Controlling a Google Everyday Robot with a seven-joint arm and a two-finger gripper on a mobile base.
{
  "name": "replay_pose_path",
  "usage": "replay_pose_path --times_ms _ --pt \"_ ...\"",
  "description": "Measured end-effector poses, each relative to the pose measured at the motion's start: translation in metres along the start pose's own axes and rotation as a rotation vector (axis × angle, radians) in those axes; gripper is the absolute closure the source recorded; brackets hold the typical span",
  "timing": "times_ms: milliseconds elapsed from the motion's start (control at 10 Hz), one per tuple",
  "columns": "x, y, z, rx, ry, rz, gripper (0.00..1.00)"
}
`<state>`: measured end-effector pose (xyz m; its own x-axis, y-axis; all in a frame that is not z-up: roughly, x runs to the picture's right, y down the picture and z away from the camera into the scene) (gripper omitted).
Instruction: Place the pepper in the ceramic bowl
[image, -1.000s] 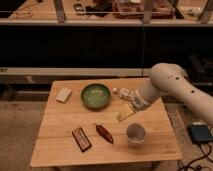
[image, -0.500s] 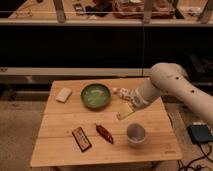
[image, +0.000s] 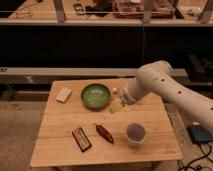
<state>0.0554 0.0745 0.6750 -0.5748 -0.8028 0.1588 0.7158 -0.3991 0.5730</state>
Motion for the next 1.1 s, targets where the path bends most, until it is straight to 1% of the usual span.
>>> replay_pose_path --times_ms 100,200,300,900,1000,1100 --pt "-0.001 -0.008 0.016 -0.003 -0.005 -0.018 0.4" --pt "-0.006 -0.015 0.03 0.01 -0.016 -0.02 0.4" --pt "-0.007 -0.018 0.036 0.015 -0.02 -0.02 0.4" --pt "-0.007 -0.018 0.035 0.012 -0.021 -0.022 0.4" --pt "-0.009 -0.015 0.036 -0.002 -0.031 -0.024 0.4" --pt "-0.012 -0.015 0.043 -0.031 -0.065 -0.043 0.4"
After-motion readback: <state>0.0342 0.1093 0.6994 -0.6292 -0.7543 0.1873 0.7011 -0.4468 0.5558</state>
